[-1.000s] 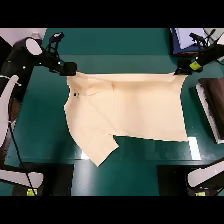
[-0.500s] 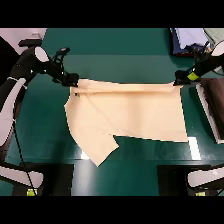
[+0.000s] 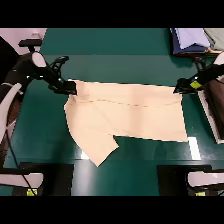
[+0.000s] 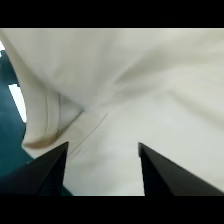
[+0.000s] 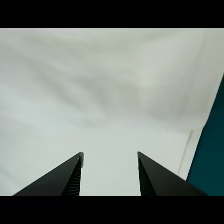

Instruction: Fold the shirts.

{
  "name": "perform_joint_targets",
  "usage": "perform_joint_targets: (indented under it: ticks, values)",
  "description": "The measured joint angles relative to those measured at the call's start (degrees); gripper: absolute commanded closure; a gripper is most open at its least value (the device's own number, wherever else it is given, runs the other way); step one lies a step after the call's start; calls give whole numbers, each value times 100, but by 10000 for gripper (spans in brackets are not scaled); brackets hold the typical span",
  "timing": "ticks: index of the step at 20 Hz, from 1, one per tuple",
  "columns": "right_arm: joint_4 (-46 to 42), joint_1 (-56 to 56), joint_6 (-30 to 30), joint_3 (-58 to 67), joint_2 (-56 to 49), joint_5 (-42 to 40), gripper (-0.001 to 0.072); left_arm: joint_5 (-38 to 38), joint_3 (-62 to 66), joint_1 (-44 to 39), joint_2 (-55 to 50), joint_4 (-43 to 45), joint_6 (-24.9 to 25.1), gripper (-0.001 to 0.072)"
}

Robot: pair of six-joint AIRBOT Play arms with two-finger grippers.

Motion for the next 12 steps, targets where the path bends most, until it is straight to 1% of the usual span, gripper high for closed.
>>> perform_joint_targets:
  ticks: [4, 7, 9, 12]
  values:
    - [302, -321, -37, -903, 1102, 50, 312, -116, -1386, -2, 1307, 90, -186, 197]
    - [472, -448, -48, -1545, 1816, -188, 312, -55, -2763, -4, 2238, -50, -409, 196]
    - [575, -455, -52, -1875, 2173, -391, 311, 57, -3569, -4, 2656, -306, -511, 197]
    - [638, -426, -52, -2151, 2455, -562, 311, 306, -4478, -26, 2962, -793, -581, 197]
